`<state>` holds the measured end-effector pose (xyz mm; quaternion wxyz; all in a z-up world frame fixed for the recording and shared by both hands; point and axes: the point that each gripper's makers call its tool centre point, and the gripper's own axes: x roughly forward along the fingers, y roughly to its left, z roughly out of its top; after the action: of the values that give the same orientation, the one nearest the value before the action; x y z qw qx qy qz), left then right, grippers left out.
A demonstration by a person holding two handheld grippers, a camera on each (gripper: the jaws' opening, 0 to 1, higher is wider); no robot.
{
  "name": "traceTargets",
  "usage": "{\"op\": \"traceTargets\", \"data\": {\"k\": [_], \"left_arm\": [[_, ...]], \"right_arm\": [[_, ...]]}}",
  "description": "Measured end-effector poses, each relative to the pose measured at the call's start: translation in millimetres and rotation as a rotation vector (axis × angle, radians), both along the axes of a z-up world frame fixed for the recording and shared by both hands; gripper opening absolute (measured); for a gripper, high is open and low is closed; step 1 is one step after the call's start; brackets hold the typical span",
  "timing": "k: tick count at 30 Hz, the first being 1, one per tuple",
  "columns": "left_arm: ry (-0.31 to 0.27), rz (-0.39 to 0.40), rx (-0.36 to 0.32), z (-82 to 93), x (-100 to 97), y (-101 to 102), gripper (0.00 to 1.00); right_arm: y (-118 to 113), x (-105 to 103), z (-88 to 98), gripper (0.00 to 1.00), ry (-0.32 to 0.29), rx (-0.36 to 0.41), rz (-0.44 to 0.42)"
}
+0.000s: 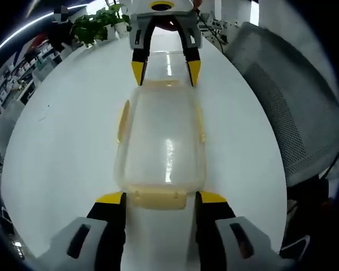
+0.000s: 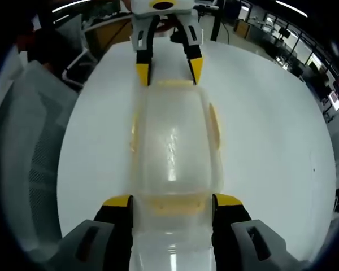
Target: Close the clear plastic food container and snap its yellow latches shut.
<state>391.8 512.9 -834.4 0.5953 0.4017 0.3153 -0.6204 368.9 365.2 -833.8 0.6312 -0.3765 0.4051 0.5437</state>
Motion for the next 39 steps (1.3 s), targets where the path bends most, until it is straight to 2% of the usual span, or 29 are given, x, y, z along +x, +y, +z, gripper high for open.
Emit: {"op": "traceTargets", "data": {"k": [1,3,4,6,9,12,19,22,29,32,39], "left_arm": [[-0.004,0.006,0.002,-0.4,1.0,0.1,0.46],[-0.048,0.007,-0.01,2.2,8.1,-2.0,0.46],[-0.048,0.014,-0.006,2.2,9.0,-1.2,0.44],[-0.015,0.03,0.0,0.4,7.1,0.1,0.4],[-0.015,0.023,-0.001,0.8,6.3,-0.9,0.4],[-0.011,0.028,-0.003,0.7,6.7,-0.9,0.41],[0.004,0.016,0.01,0.3,6.4,-1.4,0.41],[0.008,0.009,0.011,-0.3,7.2,-1.6,0.41],[0.042,0.017,0.02,-1.6,6.3,-1.5,0.39],[0.065,0.013,0.029,-2.3,4.8,-1.8,0.39],[0.061,-0.034,0.046,-2.7,3.5,-4.0,0.4]], "right_arm": [[-1.0,1.7,-0.4,0.54,-0.006,-0.005,0.009],[-3.2,4.6,0.1,0.54,0.0,-0.012,-0.003],[-4.1,3.8,1.3,0.53,0.006,-0.018,0.002],[-5.2,4.2,3.0,0.51,-0.008,-0.028,0.038],[-5.2,12.7,9.5,0.51,-0.011,0.005,-0.005],[-13.4,10.4,1.1,0.52,-0.01,-0.062,0.027],[-10.3,5.3,-7.5,0.54,0.002,-0.076,0.038],[-13.1,-0.2,-12.7,0.5,0.037,-0.09,0.037],[-12.9,0.7,-10.3,0.47,0.039,-0.078,0.022],[-15.1,2.6,-9.6,0.4,0.042,-0.073,0.011],[-13.7,1.6,-10.3,0.4,0.039,-0.078,0.024]]}}
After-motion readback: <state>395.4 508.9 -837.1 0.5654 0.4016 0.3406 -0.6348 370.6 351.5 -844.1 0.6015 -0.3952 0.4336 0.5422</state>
